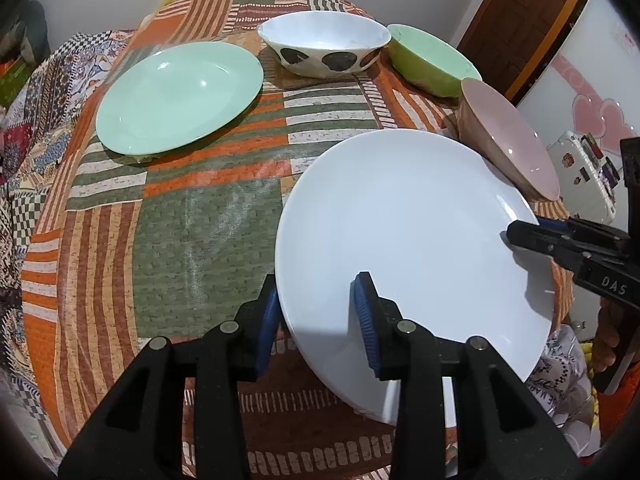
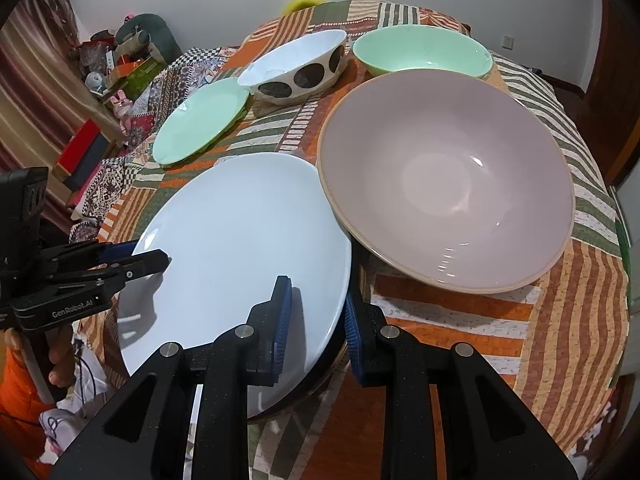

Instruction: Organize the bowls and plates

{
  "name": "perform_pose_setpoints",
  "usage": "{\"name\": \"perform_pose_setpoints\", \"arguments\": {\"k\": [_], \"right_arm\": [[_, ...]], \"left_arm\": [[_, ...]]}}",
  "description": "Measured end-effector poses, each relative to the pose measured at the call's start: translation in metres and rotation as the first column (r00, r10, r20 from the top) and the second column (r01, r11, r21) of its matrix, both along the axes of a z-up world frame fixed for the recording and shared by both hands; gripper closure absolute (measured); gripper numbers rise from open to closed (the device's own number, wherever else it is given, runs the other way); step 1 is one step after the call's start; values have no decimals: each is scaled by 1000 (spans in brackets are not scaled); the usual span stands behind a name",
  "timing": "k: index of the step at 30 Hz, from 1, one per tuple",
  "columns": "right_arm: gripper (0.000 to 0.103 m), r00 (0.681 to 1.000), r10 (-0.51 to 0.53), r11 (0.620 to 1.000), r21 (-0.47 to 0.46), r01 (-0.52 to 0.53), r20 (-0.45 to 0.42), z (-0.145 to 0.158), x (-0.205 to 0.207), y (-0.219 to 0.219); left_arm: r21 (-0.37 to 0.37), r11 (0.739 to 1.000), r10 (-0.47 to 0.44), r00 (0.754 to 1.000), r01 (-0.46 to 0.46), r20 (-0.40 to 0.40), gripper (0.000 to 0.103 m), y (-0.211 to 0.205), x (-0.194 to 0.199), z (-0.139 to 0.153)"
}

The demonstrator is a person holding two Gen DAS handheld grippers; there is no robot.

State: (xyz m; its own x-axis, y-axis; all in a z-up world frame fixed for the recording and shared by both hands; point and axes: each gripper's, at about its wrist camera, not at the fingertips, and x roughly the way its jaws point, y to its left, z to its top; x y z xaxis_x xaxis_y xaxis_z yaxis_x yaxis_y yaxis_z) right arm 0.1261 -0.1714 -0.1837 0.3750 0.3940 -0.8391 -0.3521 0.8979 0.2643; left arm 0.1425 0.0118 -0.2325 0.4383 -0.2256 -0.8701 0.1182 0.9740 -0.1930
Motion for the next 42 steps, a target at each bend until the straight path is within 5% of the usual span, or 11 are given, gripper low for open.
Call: {"name": "perform_pose_setpoints", "arguments": {"k": [12, 21, 32, 42], "right_arm": [[75, 999, 1, 996, -90, 2, 33, 5, -4, 3], [72, 991, 41, 998, -58, -34, 128, 42, -9, 11], [44, 972, 79, 996, 13, -84, 223, 67, 22, 65], [40, 984, 104, 994, 11, -107, 144, 40, 82, 119]], "left_arm": [[18, 1000, -8, 1000, 7, 26, 63, 0, -8, 8], [3, 999, 37, 991, -38, 127, 51, 23, -18, 44], [48, 983, 157, 945, -178, 288, 25, 88, -6, 90], [39, 956, 272, 931, -289, 242, 19, 163, 62, 61]]}}
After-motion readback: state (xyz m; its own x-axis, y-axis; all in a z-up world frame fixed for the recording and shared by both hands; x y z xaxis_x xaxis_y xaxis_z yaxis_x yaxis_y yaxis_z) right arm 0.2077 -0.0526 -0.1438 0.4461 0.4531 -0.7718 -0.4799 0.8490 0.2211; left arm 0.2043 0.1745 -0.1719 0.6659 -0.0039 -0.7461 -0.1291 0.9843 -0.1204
